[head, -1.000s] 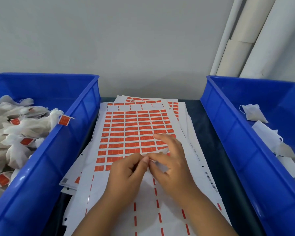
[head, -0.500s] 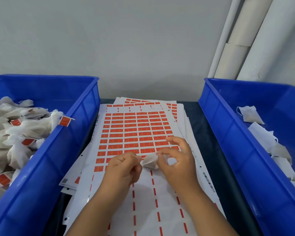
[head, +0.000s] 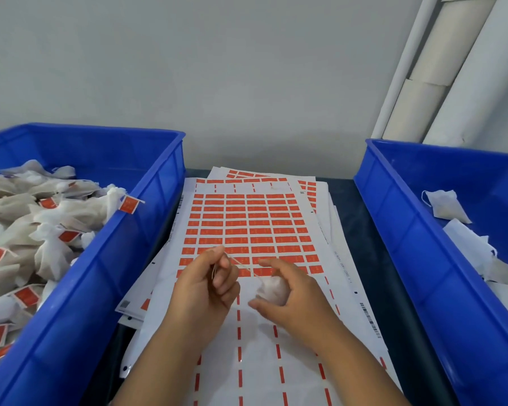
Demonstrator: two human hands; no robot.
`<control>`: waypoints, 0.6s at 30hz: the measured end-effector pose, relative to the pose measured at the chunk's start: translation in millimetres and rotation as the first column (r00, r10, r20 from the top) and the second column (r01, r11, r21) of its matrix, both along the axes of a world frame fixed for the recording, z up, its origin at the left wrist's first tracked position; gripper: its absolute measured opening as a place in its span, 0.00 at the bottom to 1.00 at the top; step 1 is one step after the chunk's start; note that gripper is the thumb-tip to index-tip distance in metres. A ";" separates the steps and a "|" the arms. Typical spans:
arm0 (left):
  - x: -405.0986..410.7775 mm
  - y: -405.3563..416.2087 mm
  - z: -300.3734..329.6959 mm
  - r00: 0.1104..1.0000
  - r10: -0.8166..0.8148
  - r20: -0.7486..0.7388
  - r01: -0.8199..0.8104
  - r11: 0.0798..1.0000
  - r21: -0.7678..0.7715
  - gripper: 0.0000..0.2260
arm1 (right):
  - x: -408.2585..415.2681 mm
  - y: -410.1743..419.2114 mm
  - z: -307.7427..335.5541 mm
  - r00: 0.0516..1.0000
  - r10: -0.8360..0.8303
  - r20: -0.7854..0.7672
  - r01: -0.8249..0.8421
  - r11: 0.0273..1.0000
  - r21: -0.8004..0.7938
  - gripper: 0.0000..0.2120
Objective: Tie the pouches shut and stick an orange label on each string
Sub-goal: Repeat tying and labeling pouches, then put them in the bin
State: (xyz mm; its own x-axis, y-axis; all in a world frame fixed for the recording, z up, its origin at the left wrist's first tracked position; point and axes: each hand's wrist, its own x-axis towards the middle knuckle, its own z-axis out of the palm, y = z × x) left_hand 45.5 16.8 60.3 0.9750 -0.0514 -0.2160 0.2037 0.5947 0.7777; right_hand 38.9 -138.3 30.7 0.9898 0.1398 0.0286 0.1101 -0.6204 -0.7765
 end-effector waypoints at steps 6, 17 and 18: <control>3.3 4.5 2.6 0.996 0.072 -0.059 -0.077 0.993 -0.094 0.21 | 2.7 -6.3 2.7 0.997 -0.080 0.025 0.080 0.996 -0.041 0.09; 6.9 -8.2 -10.8 0.999 -0.016 -0.046 0.045 0.682 0.730 0.15 | 2.7 -19.9 22.2 0.947 0.028 -0.321 0.277 0.438 0.855 0.11; 4.5 -11.6 -13.9 0.996 -0.093 -0.001 0.053 0.565 0.823 0.15 | 4.4 -21.2 21.0 0.942 0.005 -0.337 0.305 0.409 0.860 0.12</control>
